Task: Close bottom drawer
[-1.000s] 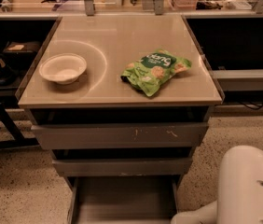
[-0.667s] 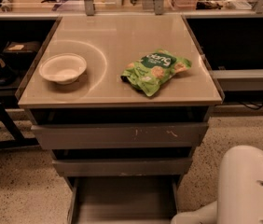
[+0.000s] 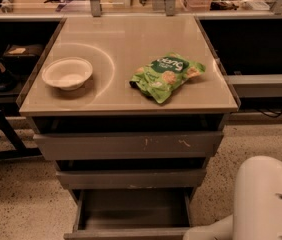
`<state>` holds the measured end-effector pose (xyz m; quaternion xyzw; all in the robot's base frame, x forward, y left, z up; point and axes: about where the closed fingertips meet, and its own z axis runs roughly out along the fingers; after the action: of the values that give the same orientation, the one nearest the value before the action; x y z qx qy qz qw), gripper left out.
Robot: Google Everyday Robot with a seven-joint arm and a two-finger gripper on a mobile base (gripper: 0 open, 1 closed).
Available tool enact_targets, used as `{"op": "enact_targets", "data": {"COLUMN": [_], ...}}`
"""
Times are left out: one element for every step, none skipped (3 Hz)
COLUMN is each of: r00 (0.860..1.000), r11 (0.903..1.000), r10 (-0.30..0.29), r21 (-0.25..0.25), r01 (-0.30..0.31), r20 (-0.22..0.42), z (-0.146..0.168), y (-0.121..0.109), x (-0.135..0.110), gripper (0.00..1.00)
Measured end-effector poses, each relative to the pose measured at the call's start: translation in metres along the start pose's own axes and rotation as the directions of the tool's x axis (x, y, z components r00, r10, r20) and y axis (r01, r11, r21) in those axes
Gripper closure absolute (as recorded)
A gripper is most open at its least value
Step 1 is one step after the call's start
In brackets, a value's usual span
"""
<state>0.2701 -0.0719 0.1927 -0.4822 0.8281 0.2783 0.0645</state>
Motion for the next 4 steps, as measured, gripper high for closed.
{"op": "enact_targets", "data": {"r00": [1.0, 1.0, 1.0, 1.0], "r11": [1.0, 1.0, 1.0, 0.9997], "r10": [0.0, 0.0, 0.0, -0.022], "r21": [0.0, 0.0, 0.0, 0.011], "r01": [0.0, 0.0, 0.0, 0.022], "r20": [0.0, 0.0, 0.0, -0.004], "z": [0.0, 0.0, 0.0, 0.0023], "y": [0.0, 0.0, 0.0001, -0.0027], "x": [0.0, 0.0, 0.0, -0.0044], "gripper": [0.14, 0.37, 0.61, 0.85]}}
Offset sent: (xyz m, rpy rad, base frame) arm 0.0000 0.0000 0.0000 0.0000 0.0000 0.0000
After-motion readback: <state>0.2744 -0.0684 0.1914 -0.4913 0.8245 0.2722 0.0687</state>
